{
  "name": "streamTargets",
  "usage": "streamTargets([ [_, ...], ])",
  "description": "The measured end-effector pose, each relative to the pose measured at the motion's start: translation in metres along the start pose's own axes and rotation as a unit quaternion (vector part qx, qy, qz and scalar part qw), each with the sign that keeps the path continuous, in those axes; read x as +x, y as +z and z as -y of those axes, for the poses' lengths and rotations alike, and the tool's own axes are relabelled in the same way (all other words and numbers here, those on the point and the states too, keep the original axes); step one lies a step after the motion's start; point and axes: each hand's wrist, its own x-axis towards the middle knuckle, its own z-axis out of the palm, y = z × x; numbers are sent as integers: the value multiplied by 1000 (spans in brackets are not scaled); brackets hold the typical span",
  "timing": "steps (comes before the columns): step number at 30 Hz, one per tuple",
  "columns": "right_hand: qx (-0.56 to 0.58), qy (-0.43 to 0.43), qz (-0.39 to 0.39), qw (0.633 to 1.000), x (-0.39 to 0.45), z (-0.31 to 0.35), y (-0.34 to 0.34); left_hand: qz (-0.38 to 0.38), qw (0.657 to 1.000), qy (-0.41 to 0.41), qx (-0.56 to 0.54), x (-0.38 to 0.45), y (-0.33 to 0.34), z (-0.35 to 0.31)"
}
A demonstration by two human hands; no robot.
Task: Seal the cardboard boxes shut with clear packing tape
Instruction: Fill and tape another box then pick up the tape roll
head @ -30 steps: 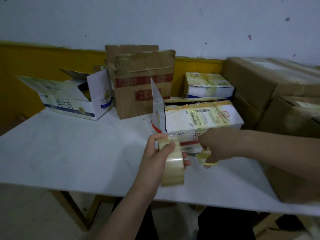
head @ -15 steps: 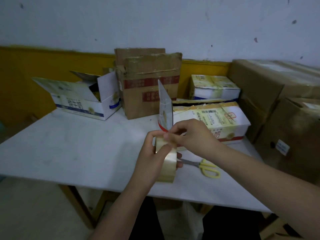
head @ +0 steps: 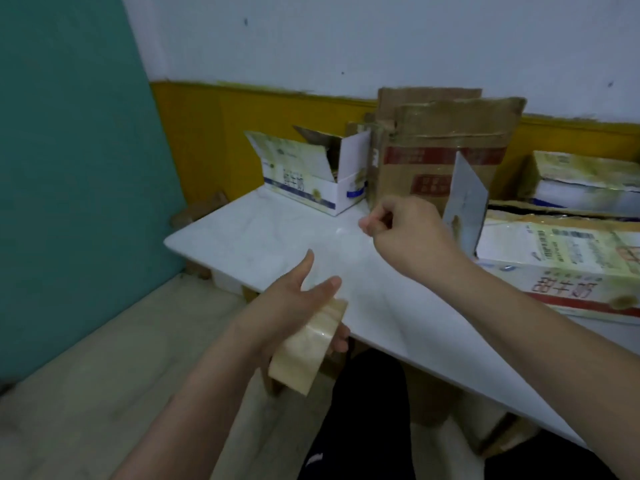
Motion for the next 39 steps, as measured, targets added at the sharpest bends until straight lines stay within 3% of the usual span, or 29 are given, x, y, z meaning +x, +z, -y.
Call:
streamTargets([
  [5,-6,23,54,998,0,-9,48,-67,997,-35,24,-4,-9,45],
  [8,-22,43,75,996,6,-26,73,-90,992,-7,87,12,-18,69],
  [14,-113,37,117,986,16,-55,104,-99,988,-14,121,46,-16,96],
  [22,-187,-60,79,977,10,-75,121,-156,973,6,171,68,-14,101],
  [27,-212,2,75,974,17,-94,114,-219,955,3,198,83,-7,93],
  [31,-180,11,43,983,12,-99,114,-239,921,-53,304,89,-15,80],
  [34,-180,-105,3,978,2,-95,116,-260,858,-108,430,83,-20,69],
  [36,-191,-213,70,956,0,-96,116,-284,809,-106,503,73,-18,61],
  [39,-189,-205,217,936,-2,-99,119,-301,806,-44,507,63,-5,40],
])
